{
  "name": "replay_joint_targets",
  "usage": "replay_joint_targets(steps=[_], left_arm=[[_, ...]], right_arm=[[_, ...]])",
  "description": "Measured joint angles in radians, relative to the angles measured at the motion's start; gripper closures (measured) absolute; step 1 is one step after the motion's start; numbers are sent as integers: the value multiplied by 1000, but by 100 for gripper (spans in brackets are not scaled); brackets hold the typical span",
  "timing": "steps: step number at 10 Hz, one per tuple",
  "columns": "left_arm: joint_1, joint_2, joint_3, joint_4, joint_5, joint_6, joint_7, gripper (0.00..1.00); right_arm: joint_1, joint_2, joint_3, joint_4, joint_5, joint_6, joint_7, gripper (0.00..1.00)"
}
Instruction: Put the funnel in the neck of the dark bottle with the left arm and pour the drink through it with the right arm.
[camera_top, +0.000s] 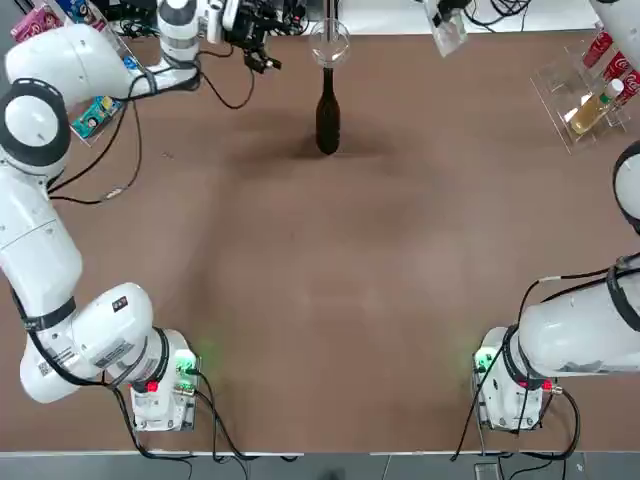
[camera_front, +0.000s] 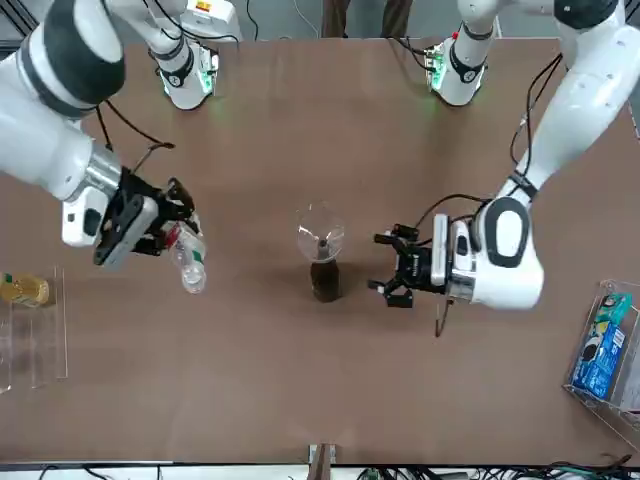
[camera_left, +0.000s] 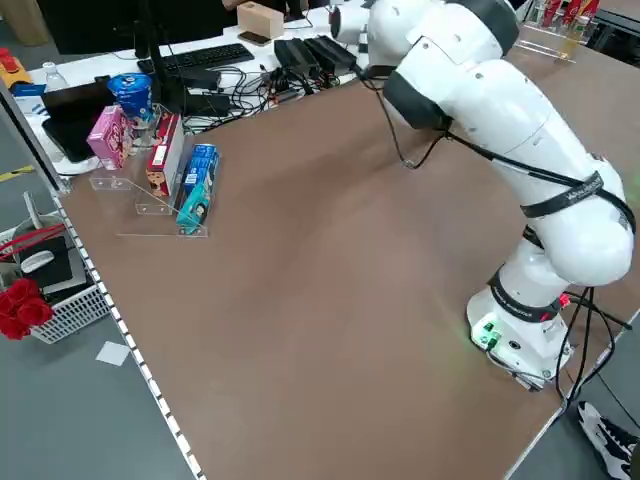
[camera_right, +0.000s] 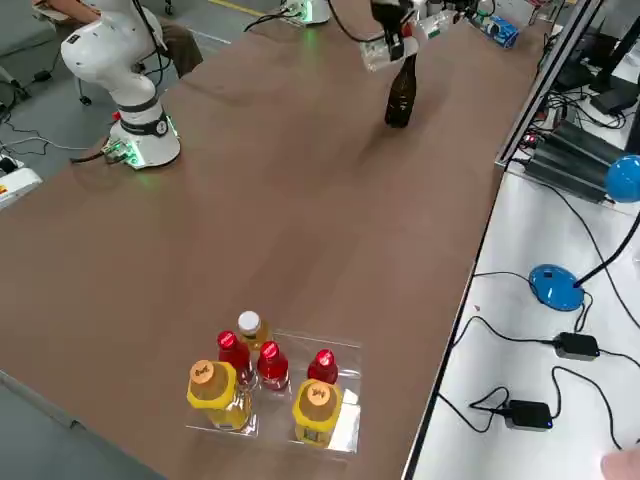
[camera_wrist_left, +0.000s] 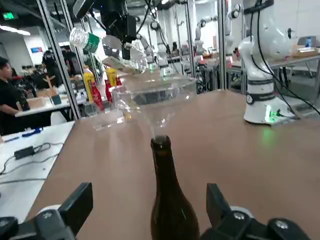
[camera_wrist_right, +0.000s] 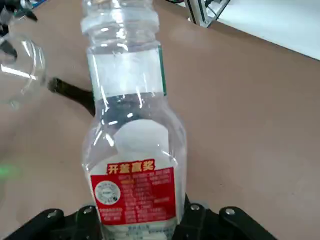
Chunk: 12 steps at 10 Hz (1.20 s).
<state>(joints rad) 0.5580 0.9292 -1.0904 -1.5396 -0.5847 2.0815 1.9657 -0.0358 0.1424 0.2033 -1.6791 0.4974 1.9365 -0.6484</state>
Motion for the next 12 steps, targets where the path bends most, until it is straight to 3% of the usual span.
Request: replay_joint_targets(steps=[2, 4, 8, 10, 12], left_arm=[[88, -55, -1, 1, 171, -95, -223, 0], [164, -126, -1, 9, 271, -164, -341, 0], [193, -397, 68, 16, 463, -277, -633, 0], [193, -476, 73, 27, 522, -324, -914, 0], [193, -516, 73, 70, 561, -391, -1059, 0]], right_arm=[[-2, -28, -113, -108, 119, 3, -285, 55], [-3, -37, -204, -194, 205, 5, -536, 55], [-3, -25, -335, -301, 365, -6, -967, 55], [-3, 24, -395, -330, 447, -66, -1173, 55], [-4, 108, -459, -334, 505, -137, -1367, 55]])
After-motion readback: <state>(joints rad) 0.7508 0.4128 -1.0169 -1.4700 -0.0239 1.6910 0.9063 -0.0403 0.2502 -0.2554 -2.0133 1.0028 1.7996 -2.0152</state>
